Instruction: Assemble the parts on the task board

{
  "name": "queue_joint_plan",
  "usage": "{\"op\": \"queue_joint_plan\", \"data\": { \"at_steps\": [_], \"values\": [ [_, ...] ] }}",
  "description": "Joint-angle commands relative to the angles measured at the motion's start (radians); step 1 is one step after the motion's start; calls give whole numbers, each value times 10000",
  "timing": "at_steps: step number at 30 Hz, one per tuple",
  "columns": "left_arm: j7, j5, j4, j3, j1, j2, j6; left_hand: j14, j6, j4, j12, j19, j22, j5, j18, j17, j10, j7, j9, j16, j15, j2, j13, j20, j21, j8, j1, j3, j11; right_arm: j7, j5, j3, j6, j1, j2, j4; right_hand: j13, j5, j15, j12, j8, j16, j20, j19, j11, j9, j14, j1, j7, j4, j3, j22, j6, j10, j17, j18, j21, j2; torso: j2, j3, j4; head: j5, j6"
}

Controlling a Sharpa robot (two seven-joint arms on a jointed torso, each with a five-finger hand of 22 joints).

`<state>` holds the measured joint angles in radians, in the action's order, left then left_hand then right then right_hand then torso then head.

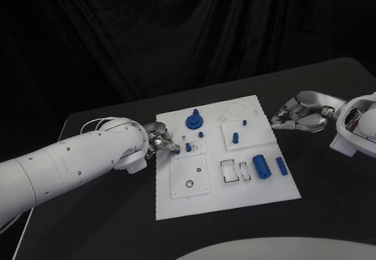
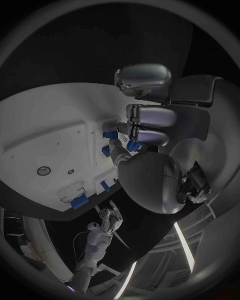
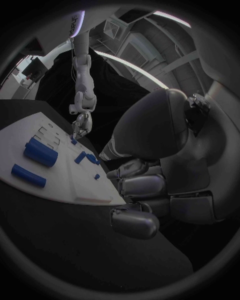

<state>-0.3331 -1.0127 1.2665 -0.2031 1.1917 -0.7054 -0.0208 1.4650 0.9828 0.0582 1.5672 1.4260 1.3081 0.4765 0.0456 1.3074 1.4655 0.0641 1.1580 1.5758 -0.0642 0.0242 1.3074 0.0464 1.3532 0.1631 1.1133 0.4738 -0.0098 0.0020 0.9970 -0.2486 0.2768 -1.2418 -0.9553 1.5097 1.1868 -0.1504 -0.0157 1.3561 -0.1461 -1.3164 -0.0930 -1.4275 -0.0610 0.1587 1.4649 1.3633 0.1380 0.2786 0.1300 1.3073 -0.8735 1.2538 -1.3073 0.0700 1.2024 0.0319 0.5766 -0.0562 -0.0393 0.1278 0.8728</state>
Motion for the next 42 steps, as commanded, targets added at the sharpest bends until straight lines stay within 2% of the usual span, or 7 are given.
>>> {"op": "queue_joint_plan", "data": {
  "at_steps": [1, 3, 6, 9, 20, 27, 42],
  "values": [
    [-11, 34, 17, -79, -127, 33, -556, 1058, 177, -531, 36, -32, 1481, 29, 148, 2634, 1053, -66, 34, -50, -17, -3, 2634, 7, -12, 59, 24, 588, -57, -184, 0, 8, -123, 27, -5, -2, -9, -45, 40, -30, 48, 65, -15, 60, 17, -10, 24, 82, 31, 6, 58, 1517, -56, -51, -248, 125, -31, -4, 1, 4, 0, 6, -2],
    [-16, 34, 13, -79, -128, 35, -557, 1058, 190, -518, 36, -36, 1481, -57, 150, 2634, 1053, -75, 53, -50, -23, -20, 2634, 5, -24, 84, -46, 615, -59, -191, 0, 8, -134, 28, -4, -5, -13, -49, 41, -34, 48, 77, -16, 67, 18, -11, 17, 89, 31, 3, 61, 1511, -58, -56, -236, 128, -49, -4, 1, 4, 5, 0, -2],
    [-21, 34, -4, -79, -130, 43, -546, 1058, 182, -254, 36, -30, 1499, -1532, 150, 2634, 1053, -131, 80, -50, -41, -5, 2634, -11, -41, 118, -380, 369, -96, -201, 0, 8, -151, 29, -1, -8, -13, -49, 41, -34, 48, 77, -16, 67, 18, -11, 17, 89, 31, 3, 61, 1511, -59, -56, -236, 128, -49, -4, 2, 2, 10, -6, -2],
    [-30, 34, -22, -79, -131, 49, -544, 1058, 177, -55, 36, -29, 1507, -2199, 151, 2634, 1053, -147, 60, -50, -51, 33, 2634, -20, -64, 117, -534, 145, -105, -213, 0, 8, -174, 30, 4, -10, -13, -49, 41, -34, 48, 77, -16, 67, 18, -11, 17, 89, 31, 3, 61, 1511, -59, -56, -236, 128, -49, -4, -2, -1, 4, 2, -2],
    [-442, 34, -144, -79, -141, 98, -641, 1058, 61, 1553, 36, -53, 1511, -4166, 173, 2634, 1053, 1, -385, -50, 53, -28, 2634, 60, -229, -221, -1777, -1858, 27, -285, 0, 8, -304, 36, 14, -20, -70, -82, 43, -76, 48, 131, -19, 108, 18, -18, -16, 138, 30, -20, 88, 1482, -81, -111, -187, 148, -151, -6, 1, 3, 3, 28, -2],
    [-513, 33, -257, -79, -150, 141, -477, 1058, -138, 2288, 36, -86, 1506, -4236, 195, 2634, 1053, 63, -500, -50, 101, 209, 2634, 103, -343, -346, -2193, -2692, 86, -299, 0, 8, -341, 42, 14, -23, -187, -546, 50, -160, 109, 165, -24, 136, 7, -74, -49, 311, 50, -79, 235, 1461, -55, -204, -143, 160, -251, -3, 2, 3, 5, 37, -2],
    [302, 34, -298, -79, -175, 90, 233, 1058, -86, 2351, 36, -13, 1614, -3970, 177, 2634, 1053, 15, -124, -50, 98, 1162, 2634, 120, -292, 80, -2698, -3604, 65, -278, 0, 8, -359, 47, 3, -21, -218, -603, 54, -179, 117, 186, -26, 151, 0, -83, -59, 289, 58, -46, 246, 1449, -55, -227, -121, 168, -295, 6, 2, 3, 4, 91, -2]
  ]
}}
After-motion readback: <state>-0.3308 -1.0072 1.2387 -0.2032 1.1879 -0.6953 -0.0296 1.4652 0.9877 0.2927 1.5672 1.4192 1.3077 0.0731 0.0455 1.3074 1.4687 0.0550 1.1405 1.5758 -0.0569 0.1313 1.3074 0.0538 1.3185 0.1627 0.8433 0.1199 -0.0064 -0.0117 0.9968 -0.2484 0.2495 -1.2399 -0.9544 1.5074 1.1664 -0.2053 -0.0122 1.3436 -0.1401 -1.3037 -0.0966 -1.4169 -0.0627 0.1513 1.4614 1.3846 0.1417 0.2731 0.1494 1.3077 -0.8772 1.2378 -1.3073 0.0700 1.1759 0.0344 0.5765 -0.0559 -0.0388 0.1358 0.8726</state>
